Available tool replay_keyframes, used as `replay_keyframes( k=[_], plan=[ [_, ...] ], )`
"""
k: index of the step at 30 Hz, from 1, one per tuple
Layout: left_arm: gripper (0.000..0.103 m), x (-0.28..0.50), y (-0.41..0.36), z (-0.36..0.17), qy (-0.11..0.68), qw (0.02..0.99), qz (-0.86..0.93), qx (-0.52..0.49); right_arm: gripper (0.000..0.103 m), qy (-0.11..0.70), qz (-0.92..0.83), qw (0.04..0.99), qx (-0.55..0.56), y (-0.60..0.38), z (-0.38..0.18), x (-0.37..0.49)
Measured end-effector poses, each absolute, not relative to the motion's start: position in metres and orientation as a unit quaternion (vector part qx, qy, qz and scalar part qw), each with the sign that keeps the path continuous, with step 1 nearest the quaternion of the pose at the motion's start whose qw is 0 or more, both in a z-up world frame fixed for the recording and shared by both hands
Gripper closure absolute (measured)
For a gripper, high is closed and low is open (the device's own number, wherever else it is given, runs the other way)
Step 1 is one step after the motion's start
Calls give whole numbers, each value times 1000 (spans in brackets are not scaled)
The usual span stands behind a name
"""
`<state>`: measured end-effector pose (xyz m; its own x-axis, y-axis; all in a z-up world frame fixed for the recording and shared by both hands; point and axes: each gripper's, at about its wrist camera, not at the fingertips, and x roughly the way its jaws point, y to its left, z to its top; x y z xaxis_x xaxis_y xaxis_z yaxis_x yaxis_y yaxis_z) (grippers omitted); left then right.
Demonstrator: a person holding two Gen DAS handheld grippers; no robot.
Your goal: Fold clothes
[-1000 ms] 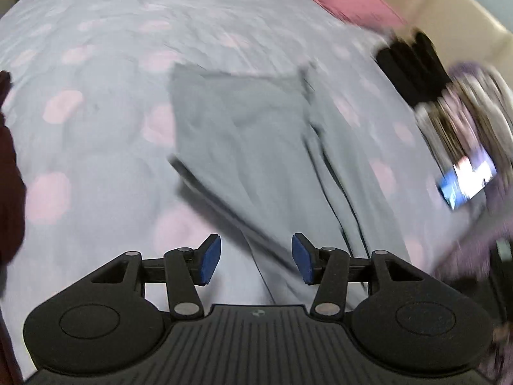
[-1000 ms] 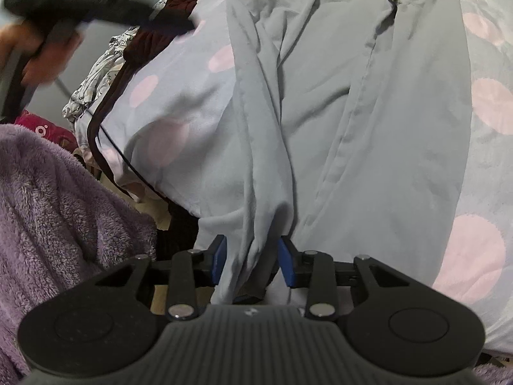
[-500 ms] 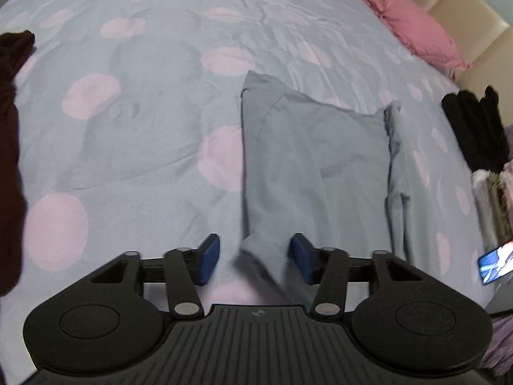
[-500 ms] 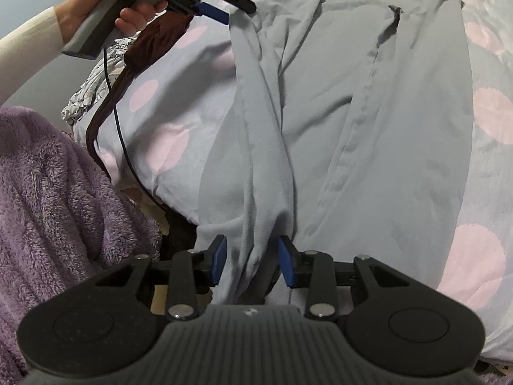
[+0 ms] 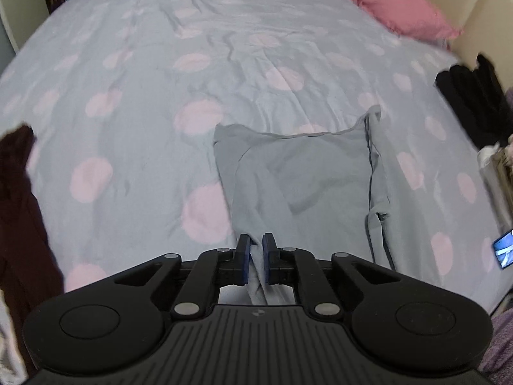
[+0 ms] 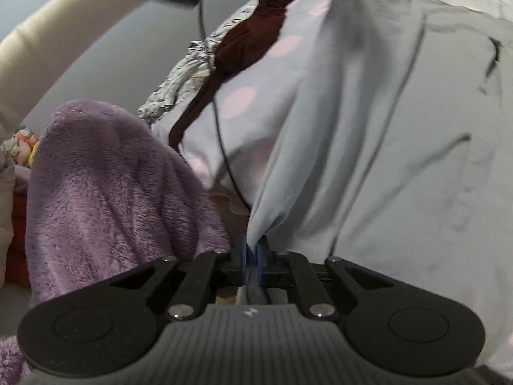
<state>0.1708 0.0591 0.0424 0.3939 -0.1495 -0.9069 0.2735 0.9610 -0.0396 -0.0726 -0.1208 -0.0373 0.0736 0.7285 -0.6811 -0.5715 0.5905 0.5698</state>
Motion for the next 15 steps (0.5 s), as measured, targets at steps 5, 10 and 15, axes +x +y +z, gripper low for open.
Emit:
replay_keyframes(
  k=[5, 10, 15],
  plan=[
    [97, 179, 0, 43, 528, 829, -132, 128, 96, 537, 424, 723, 95, -134, -47, -71],
    [101, 189, -46, 28, 535, 814, -158, 166, 96, 557, 402, 714, 136, -152, -62, -68],
    [86, 193, -28, 28, 540, 813, -146, 160, 96, 561, 396, 713, 141, -159, -67, -67]
  ],
)
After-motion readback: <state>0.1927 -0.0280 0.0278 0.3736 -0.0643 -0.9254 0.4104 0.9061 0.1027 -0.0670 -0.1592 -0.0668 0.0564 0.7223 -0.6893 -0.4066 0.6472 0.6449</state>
